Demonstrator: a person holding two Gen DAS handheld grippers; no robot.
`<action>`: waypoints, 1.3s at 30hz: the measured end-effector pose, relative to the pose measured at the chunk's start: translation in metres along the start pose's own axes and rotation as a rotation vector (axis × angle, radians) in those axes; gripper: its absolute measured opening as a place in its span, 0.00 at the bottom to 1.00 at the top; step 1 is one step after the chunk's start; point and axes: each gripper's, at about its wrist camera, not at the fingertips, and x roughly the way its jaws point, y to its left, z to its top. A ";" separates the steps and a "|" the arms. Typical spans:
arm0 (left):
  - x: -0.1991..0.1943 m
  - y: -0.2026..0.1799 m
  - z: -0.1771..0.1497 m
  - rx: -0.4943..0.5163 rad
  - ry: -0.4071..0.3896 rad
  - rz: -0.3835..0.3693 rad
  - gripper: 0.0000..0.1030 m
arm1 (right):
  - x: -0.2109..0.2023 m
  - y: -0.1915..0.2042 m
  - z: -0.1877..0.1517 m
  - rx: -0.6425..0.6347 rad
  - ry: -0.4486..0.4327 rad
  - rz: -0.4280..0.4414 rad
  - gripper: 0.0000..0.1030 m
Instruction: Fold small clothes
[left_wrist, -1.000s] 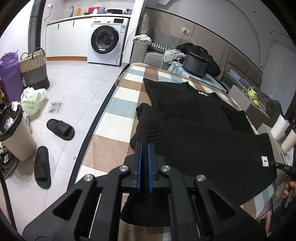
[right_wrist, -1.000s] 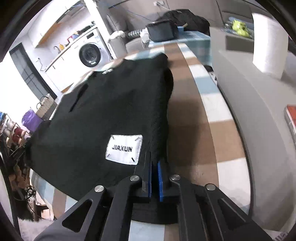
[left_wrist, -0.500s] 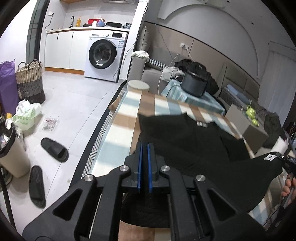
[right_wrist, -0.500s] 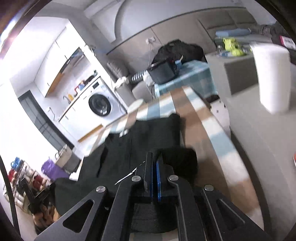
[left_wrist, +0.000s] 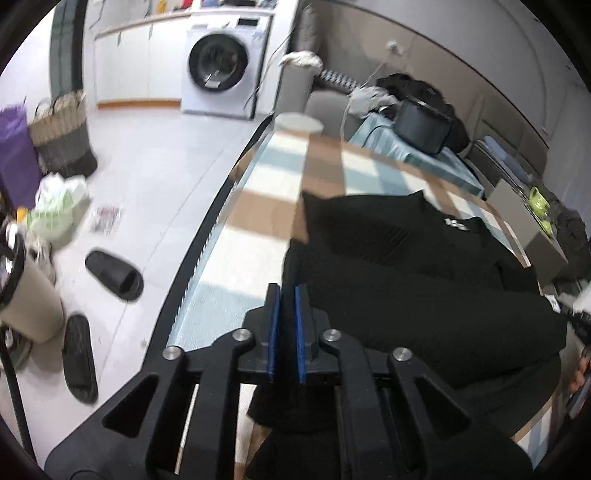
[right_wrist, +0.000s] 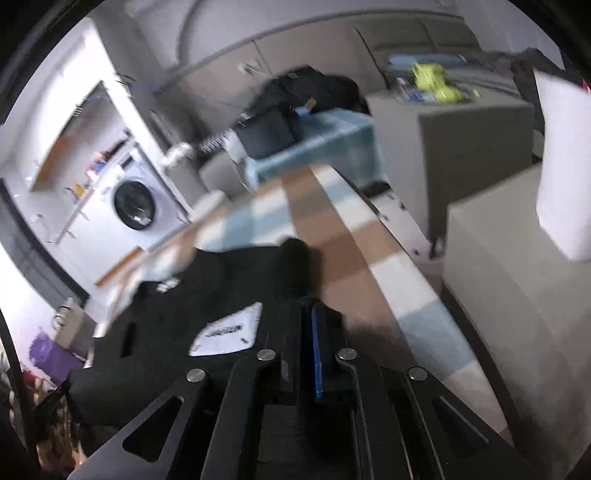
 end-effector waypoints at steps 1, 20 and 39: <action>0.003 0.005 -0.002 -0.023 0.019 0.000 0.22 | 0.000 -0.006 -0.001 0.017 0.010 0.019 0.12; -0.052 -0.002 -0.062 -0.015 0.068 -0.054 0.58 | -0.014 -0.037 -0.074 0.346 0.222 0.401 0.45; -0.054 -0.016 -0.093 -0.052 0.156 -0.162 0.59 | 0.006 0.008 -0.072 0.314 0.284 0.452 0.51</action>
